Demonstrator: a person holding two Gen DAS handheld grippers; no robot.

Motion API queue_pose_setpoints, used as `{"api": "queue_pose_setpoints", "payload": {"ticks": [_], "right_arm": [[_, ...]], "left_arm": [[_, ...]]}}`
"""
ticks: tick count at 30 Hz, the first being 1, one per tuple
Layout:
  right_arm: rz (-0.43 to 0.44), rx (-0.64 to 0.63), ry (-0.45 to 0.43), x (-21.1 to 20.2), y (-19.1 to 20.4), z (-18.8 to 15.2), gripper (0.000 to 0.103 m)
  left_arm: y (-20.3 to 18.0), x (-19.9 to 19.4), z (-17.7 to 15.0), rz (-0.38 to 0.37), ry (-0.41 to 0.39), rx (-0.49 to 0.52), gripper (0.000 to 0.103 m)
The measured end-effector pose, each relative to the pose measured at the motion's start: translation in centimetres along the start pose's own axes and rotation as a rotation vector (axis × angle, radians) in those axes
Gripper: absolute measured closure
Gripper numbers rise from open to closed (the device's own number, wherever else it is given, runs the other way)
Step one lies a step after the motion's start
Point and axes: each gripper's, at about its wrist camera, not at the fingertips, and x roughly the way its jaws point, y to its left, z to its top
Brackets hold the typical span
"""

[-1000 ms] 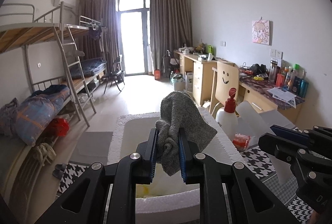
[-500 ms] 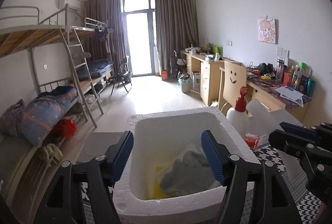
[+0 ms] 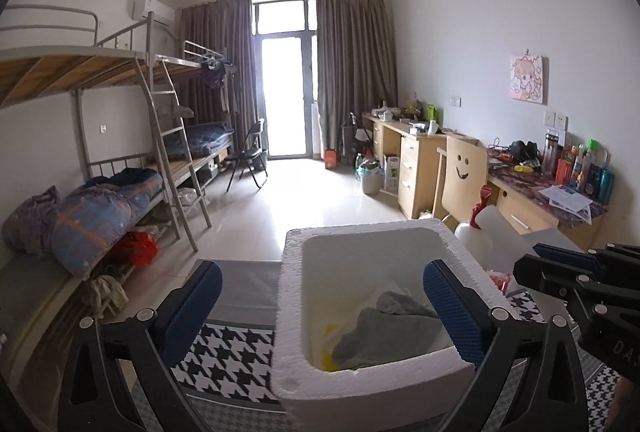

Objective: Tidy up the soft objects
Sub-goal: 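Lower the white foam roll into the foam box and open the right tool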

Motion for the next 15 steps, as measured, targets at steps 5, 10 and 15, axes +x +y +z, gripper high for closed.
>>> {"api": "queue_pose_setpoints", "payload": {"ticks": [5, 10, 15], "right_arm": [[0.003, -0.007, 0.0, 0.4, 0.8, 0.1, 0.083], [0.011, -0.012, 0.001, 0.8, 1.2, 0.2, 0.083], [0.02, -0.021, 0.008, 1.3, 1.9, 0.4, 0.083]], "left_arm": [[1.1, -0.5, -0.3, 0.006, 0.0, -0.016, 0.002], [1.9, -1.0, -0.5, 0.018, -0.003, -0.023, 0.001], [2.7, -1.2, -0.7, 0.026, -0.002, -0.031, 0.001]]}}
